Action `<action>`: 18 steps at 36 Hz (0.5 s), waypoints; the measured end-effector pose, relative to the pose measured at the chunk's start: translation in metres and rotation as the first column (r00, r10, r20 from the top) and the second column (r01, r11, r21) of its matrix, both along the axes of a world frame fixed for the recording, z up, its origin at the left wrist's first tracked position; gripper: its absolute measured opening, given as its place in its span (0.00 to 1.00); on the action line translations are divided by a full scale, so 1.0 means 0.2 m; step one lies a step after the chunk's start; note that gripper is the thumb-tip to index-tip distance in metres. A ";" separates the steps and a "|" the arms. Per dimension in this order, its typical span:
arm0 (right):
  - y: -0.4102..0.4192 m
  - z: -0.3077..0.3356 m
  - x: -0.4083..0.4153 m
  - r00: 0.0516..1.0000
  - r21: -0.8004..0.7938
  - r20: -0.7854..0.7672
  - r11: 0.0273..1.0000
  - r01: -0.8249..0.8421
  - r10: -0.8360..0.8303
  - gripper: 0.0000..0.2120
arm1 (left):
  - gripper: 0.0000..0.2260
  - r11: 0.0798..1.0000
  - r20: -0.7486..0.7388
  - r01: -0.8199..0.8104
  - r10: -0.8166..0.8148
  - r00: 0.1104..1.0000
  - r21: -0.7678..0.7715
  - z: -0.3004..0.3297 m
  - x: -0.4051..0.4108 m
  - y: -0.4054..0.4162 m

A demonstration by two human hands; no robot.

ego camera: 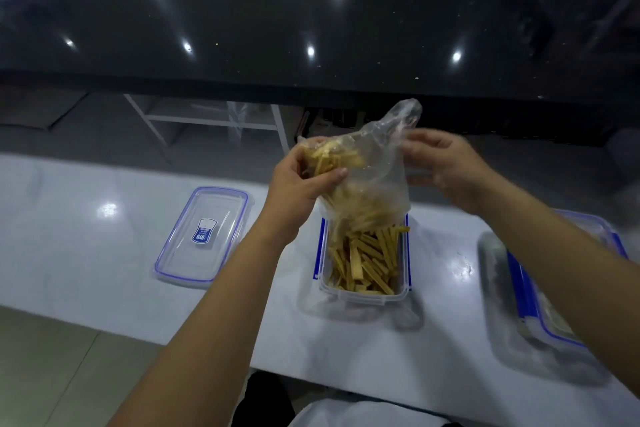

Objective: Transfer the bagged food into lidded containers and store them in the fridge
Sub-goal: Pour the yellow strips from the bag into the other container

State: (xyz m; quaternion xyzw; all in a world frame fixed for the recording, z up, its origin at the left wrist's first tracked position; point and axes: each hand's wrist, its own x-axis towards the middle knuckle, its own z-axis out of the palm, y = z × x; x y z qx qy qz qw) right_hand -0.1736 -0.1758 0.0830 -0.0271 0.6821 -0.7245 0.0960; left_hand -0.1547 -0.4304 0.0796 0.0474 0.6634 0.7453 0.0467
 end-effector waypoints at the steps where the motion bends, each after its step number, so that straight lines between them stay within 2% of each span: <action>1: 0.00 -0.05 0.01 0.999 0.027 0.027 0.999 -0.018 0.018 0.13 | 0.18 1.000 0.020 -0.006 0.006 1.000 -0.002 -0.03 0.01 0.00; 5: -0.01 -0.19 0.04 0.999 0.091 0.024 0.995 0.036 -0.039 0.08 | 0.15 0.999 0.067 -0.025 0.028 0.997 -0.036 -0.10 0.05 0.01; 8: -0.03 -0.19 0.02 0.997 0.082 -0.014 0.994 0.077 -0.076 0.05 | 0.13 0.999 0.097 -0.021 0.025 0.995 -0.042 -0.11 0.07 0.03; 14: -0.05 -0.10 0.00 0.998 -0.065 0.032 0.996 -0.061 0.063 0.16 | 0.10 1.000 0.111 -0.010 0.009 0.994 0.011 -0.07 0.10 0.09; 16: -0.06 -0.07 0.00 0.994 -0.060 0.034 0.993 -0.103 0.105 0.18 | 0.07 1.000 0.127 -0.017 0.014 0.992 0.025 -0.05 0.11 0.11; 18: -0.07 -0.06 0.02 0.997 -0.006 0.001 0.997 -0.077 0.077 0.14 | 0.07 0.999 0.130 -0.025 0.021 0.991 0.024 -0.02 0.13 0.12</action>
